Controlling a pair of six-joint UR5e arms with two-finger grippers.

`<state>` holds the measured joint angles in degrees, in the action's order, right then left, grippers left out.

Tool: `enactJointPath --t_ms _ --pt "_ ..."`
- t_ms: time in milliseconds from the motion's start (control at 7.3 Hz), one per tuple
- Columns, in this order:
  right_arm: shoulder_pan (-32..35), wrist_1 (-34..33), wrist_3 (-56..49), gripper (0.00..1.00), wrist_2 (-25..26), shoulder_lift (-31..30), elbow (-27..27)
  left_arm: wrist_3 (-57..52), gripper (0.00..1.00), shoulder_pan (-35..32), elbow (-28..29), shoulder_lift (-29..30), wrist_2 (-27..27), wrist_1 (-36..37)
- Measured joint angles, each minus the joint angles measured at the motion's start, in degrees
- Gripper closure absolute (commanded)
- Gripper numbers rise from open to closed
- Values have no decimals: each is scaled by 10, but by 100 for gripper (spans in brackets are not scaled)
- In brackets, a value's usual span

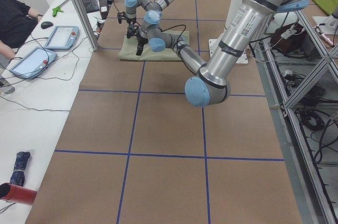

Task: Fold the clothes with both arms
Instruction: 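Lift the right gripper off the far corner and withdraw it, then move the left gripper to the near corner while the right moves to the side edge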

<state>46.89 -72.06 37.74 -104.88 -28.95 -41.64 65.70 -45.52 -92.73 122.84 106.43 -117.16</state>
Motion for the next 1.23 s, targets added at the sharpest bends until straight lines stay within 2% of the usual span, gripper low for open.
enactJointPath --t_ms 548,685,822,959,1233 --pt "51 16 -28 0 3 -30 7 0 0 0 0 0 0 0" --pt "59 16 -32 0 -8 -32 -2 0 0 0 0 0 0 0" --pt "62 9 -32 0 -29 -40 -34 2 0 2 -2 -1 1 0" --pt "62 -22 -29 0 -56 -66 -103 14 0 8 -10 -4 12 2" --pt "44 -158 -25 0 -96 -152 -317 109 0 62 -47 -26 56 5"
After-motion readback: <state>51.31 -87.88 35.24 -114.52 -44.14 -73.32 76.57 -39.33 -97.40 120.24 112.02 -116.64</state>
